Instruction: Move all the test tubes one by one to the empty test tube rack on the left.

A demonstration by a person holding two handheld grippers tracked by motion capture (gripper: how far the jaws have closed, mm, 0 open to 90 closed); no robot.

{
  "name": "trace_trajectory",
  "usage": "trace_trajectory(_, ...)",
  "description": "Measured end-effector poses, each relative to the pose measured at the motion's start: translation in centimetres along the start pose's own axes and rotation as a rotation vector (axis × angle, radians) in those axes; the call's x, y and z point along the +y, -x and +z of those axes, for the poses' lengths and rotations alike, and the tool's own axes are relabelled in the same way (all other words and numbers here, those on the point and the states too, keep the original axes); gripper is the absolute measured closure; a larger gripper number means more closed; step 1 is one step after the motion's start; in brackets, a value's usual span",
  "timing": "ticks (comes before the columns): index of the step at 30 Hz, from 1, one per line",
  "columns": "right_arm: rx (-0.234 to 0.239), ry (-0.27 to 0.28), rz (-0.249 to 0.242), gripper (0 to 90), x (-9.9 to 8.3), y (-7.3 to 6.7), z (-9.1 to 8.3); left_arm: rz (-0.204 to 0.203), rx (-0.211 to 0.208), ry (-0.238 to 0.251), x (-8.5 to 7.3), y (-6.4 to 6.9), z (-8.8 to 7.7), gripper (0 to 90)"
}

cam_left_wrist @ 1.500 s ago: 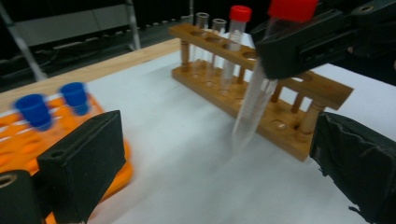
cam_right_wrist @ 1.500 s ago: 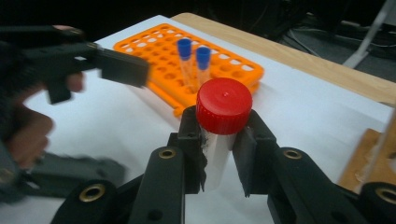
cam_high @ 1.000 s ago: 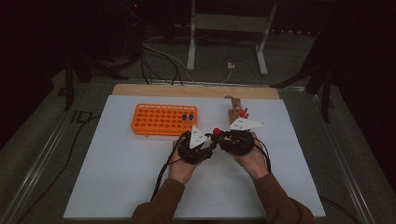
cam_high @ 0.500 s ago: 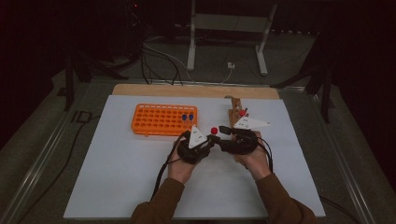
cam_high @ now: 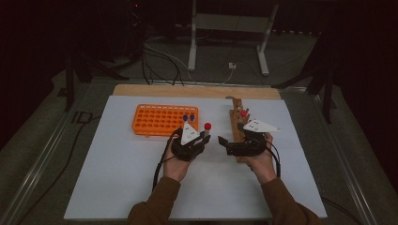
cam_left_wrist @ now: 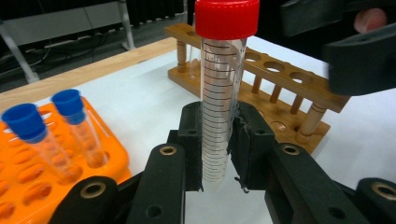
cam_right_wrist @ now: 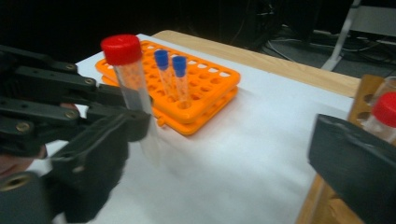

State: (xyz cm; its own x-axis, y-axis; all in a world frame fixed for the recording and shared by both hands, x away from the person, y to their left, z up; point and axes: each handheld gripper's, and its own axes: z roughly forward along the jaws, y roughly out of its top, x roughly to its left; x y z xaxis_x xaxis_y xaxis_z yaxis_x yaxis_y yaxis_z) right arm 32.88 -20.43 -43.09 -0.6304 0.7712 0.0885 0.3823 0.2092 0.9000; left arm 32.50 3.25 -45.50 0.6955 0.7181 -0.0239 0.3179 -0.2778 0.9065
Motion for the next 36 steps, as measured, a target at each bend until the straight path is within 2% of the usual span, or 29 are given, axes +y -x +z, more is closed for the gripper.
trace_trajectory(3, -0.002, 0.005, 0.003, 2.7, -0.1, 0.2, -0.3, -0.006, 0.010, 0.003, 0.0, -0.4, -0.2, 75.4)
trace_trajectory(13, -0.055, 0.004, -0.002, 0.1, -0.8, 0.7, -0.9, -0.038, 0.049, 0.037, 0.4, -2.2, -1.3, 75.3)
trace_trajectory(23, -0.060, 0.006, -0.009, 0.2, -1.1, 1.0, -1.6, -0.049, 0.101, 0.057, 0.6, -4.4, -2.5, 75.3)
trace_trajectory(31, -0.062, 0.003, -0.004, 0.2, -1.3, 1.2, -1.7, -0.057, 0.149, 0.063, 0.2, -5.9, -2.3, 75.2)
trace_trajectory(36, -0.061, 0.006, 0.003, 0.2, -1.3, 1.4, -1.8, -0.043, 0.182, 0.052, 0.0, -6.6, -1.9, 75.2)
